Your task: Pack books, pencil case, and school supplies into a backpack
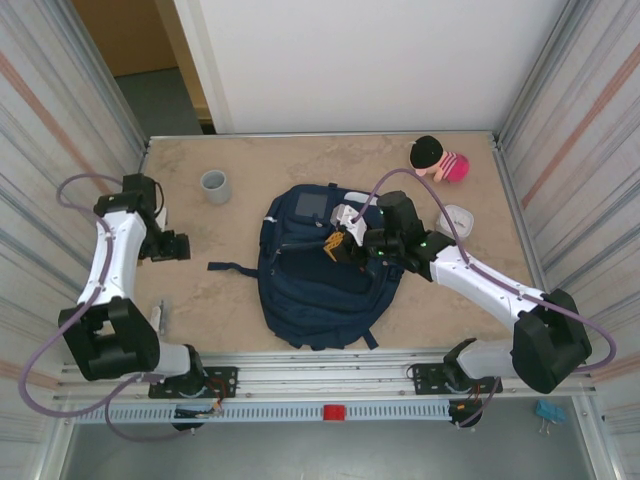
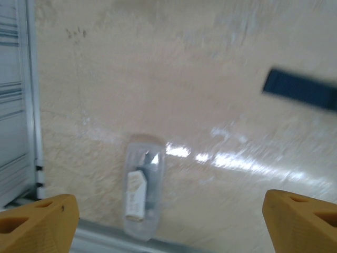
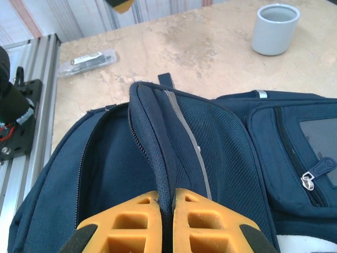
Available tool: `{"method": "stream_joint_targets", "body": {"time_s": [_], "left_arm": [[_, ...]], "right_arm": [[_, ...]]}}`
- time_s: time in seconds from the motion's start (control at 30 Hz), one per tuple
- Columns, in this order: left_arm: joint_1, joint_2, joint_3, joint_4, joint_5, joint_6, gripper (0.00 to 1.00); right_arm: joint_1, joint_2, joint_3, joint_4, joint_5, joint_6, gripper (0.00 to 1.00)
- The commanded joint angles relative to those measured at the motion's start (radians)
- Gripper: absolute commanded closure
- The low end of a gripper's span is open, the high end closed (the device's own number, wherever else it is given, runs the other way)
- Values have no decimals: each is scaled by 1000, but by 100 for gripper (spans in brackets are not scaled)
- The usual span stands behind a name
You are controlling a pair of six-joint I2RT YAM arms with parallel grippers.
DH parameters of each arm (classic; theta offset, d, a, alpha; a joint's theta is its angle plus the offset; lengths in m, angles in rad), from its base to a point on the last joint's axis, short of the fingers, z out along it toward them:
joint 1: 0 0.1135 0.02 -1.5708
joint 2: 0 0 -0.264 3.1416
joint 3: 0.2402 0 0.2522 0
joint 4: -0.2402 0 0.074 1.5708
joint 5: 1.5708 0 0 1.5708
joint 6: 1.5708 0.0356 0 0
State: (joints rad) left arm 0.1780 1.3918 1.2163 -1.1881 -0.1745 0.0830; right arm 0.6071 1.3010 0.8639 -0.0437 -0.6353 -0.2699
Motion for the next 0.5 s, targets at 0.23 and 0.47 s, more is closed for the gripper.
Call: {"method": "stream_joint_targets", "body": {"time_s": [0.23,0.47], "left_arm": [[43,-127,-308,-27,-134,366,1],[120,40,-293,12,-115,335,1]], "right_arm": [[-61,-36,-5,44,-117,-32,100],[-62,-27,-3,59,-154,-35,100]]}}
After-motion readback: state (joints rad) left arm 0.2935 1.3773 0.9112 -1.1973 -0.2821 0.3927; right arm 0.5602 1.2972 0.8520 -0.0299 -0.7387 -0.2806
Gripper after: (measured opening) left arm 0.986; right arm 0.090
